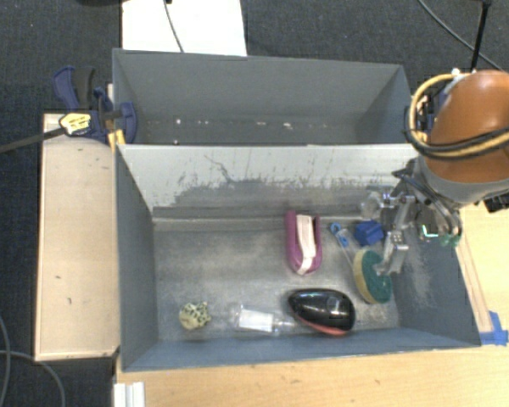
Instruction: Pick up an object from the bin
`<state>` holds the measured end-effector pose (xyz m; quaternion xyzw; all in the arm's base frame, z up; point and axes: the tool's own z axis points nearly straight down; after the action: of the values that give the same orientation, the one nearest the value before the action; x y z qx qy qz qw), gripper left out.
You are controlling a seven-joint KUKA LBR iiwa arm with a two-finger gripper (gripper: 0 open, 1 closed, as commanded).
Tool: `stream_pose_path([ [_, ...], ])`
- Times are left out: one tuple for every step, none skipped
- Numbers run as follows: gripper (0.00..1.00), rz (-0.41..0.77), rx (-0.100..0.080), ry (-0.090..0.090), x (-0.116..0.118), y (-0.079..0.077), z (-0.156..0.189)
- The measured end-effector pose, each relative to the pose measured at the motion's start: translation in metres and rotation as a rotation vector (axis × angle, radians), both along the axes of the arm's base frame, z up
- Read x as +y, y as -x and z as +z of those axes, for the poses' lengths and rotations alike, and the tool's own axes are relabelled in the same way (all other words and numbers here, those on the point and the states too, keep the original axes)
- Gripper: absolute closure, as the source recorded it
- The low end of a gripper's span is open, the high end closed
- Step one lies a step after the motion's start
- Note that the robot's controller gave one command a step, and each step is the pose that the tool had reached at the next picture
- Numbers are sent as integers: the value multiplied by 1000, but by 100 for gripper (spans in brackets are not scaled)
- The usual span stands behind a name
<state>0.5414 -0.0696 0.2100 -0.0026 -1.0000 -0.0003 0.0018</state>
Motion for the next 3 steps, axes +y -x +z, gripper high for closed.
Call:
stream_pose_path([
  [0,-128,-1,-1,-50,-18,-125],
  [0,-23,-17,2,-39,37,-137],
  [100,-20,-23,3,-40,33,-133],
])
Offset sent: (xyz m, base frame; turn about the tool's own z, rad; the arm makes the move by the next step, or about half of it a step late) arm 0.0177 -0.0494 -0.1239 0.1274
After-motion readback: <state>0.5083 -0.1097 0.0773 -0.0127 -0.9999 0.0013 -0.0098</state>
